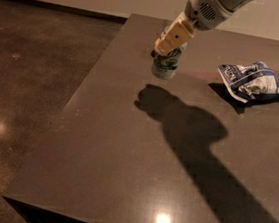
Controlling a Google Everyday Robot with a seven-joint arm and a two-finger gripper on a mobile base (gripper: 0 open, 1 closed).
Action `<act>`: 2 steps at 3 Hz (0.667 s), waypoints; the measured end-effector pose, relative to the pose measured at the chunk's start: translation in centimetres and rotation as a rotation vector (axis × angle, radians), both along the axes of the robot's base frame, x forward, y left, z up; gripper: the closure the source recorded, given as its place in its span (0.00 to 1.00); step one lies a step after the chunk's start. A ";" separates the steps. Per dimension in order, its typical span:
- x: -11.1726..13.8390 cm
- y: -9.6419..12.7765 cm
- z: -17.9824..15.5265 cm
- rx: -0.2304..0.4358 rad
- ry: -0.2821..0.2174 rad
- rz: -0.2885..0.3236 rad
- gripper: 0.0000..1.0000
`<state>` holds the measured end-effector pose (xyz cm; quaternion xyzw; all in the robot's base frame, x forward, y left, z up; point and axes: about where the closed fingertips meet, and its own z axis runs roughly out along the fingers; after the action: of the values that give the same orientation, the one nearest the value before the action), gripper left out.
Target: Move 7up can near orange
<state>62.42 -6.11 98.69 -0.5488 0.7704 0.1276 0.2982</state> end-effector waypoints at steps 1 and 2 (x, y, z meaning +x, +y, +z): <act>3.4 0.0 -0.7 -0.003 0.014 -0.027 1.00; 6.0 -0.5 -1.7 -0.023 0.024 -0.079 1.00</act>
Offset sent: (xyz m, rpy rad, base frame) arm 0.0955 -0.0206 -0.0239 -0.0582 0.0320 -0.1712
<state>68.43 -6.58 97.04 -0.5199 0.7964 0.1133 0.2874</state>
